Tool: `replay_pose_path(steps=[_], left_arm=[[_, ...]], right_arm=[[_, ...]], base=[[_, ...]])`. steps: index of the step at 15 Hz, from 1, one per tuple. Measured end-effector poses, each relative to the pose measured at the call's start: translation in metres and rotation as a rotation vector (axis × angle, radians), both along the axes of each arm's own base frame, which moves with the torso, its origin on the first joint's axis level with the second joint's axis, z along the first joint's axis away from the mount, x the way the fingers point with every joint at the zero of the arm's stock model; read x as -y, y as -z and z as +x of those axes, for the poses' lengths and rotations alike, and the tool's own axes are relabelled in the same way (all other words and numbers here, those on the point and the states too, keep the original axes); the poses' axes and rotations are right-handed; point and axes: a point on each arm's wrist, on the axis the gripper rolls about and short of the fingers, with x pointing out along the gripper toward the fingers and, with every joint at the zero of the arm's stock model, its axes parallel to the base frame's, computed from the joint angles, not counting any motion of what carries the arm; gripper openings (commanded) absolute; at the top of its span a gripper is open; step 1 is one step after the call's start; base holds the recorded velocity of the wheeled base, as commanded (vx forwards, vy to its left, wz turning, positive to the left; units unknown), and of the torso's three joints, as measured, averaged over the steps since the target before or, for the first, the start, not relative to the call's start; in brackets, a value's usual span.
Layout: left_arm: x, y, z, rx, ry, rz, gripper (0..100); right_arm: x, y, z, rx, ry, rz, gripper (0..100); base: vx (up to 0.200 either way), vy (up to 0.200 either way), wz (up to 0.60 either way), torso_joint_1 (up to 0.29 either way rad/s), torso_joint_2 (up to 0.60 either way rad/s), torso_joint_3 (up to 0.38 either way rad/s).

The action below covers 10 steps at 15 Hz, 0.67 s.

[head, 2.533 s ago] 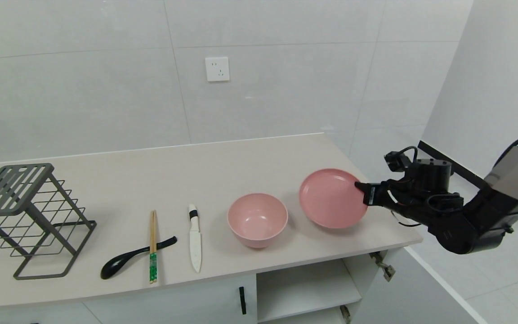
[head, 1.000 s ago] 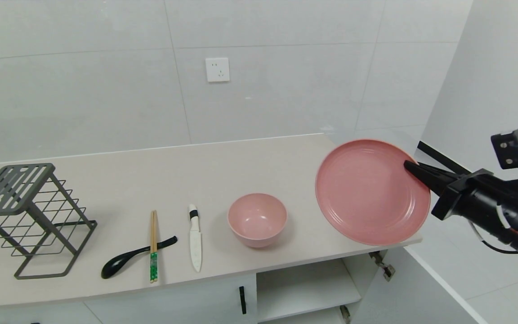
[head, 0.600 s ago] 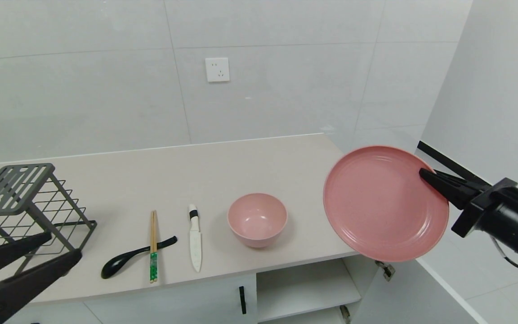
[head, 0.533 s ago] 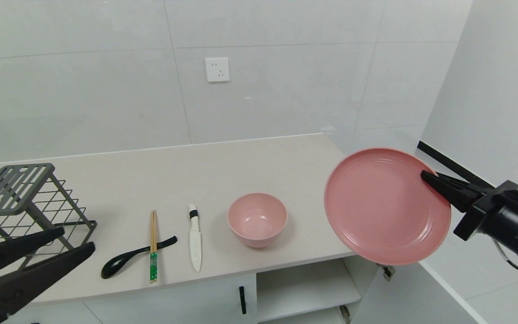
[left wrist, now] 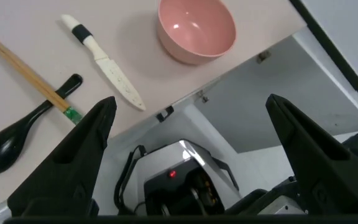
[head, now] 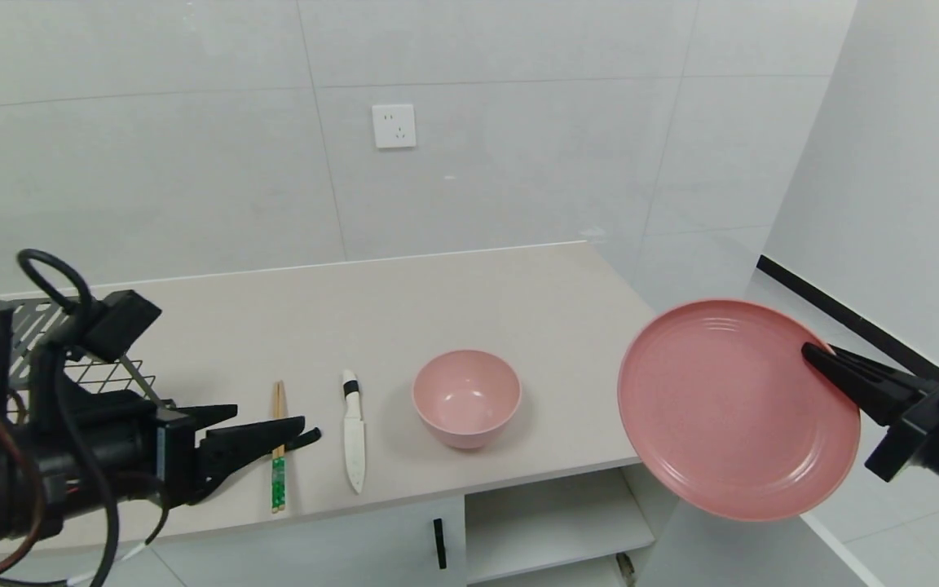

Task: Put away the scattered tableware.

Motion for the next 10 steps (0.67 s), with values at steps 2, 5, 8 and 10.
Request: replay_pose_path(steps=[2, 5, 8, 10], left_arm=[[0.015, 0.004, 0.021, -0.023, 0.028, 0.019, 100], [0.037, 0.011, 0.050, -0.008, 0.034, 0.043, 100], [0.053, 0.026, 0.076, -0.026, 0.043, 0.058, 100], [0.062, 0.036, 0.095, -0.031, 0.046, 0.059, 100]], right_arm=[[0.007, 0.005, -0.005, 0.002, 0.001, -0.033, 0], [0.009, 0.005, -0.007, 0.006, 0.011, -0.034, 0], [0.009, 0.005, -0.007, 0.009, 0.010, -0.033, 0], [0.009, 0.003, -0.009, 0.019, 0.001, -0.032, 0]], base=[[0.000, 0.000, 0.00, 0.000, 0.00, 0.000], [0.000, 0.000, 0.00, 0.000, 0.00, 0.000], [0.000, 0.000, 0.00, 0.000, 0.00, 0.000], [0.000, 0.000, 0.00, 0.000, 0.00, 0.000]])
